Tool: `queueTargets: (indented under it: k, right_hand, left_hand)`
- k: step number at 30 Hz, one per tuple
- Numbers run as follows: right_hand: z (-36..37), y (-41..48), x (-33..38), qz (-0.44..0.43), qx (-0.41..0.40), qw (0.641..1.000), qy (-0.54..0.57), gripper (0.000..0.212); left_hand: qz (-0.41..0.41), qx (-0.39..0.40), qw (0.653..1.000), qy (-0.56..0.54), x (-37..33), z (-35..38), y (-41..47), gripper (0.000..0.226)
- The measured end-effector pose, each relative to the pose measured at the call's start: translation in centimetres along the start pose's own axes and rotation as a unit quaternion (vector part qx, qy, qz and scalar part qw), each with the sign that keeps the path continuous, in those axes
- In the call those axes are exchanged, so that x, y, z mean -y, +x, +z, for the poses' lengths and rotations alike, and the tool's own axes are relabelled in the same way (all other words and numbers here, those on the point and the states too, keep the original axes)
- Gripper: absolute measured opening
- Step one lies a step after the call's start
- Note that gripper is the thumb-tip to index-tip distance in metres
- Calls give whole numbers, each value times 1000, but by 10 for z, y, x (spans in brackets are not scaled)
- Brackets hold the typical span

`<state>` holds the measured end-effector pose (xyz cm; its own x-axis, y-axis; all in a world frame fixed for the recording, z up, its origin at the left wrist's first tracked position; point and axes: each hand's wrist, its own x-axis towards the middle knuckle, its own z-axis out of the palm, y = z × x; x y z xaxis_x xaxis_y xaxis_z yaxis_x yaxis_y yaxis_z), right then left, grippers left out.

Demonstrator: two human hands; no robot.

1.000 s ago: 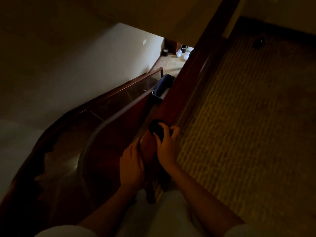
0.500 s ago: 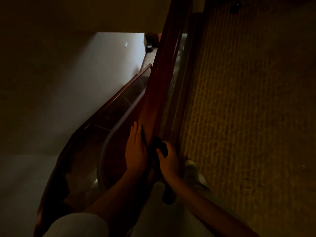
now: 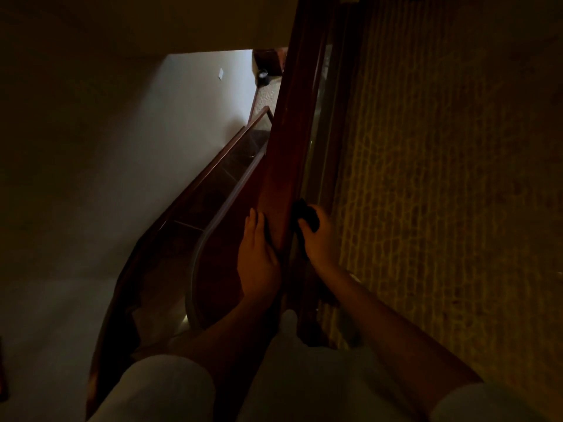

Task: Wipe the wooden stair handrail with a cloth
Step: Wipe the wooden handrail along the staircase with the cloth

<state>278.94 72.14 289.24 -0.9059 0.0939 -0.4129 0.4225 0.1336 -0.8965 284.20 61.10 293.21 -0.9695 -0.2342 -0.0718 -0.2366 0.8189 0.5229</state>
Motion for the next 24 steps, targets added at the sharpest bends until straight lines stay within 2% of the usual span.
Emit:
queueTargets:
  k: [8,14,17,21,24]
  right_hand:
    - [5,-37,-33,-37,-4,984,-174,48]
    - [7,-18,-17,-20,1,992,-122,50]
    - [0,-17,-20,3,43,996,-84,48]
    - [-5,-14,-21,24,42,999,-16,32]
    - [-5,-7,-12,27,20,999,-17,24]
  left_hand:
    - [16,-8,1000,-12,1,1,3,61]
    - [16,-23,1000,-7,1,2,2,63]
    - [14,-27,1000,-6,1,4,2,61]
    - [39,7,997,67,5,9,3,64]
    - [48,22,996,68,6,9,5,64]
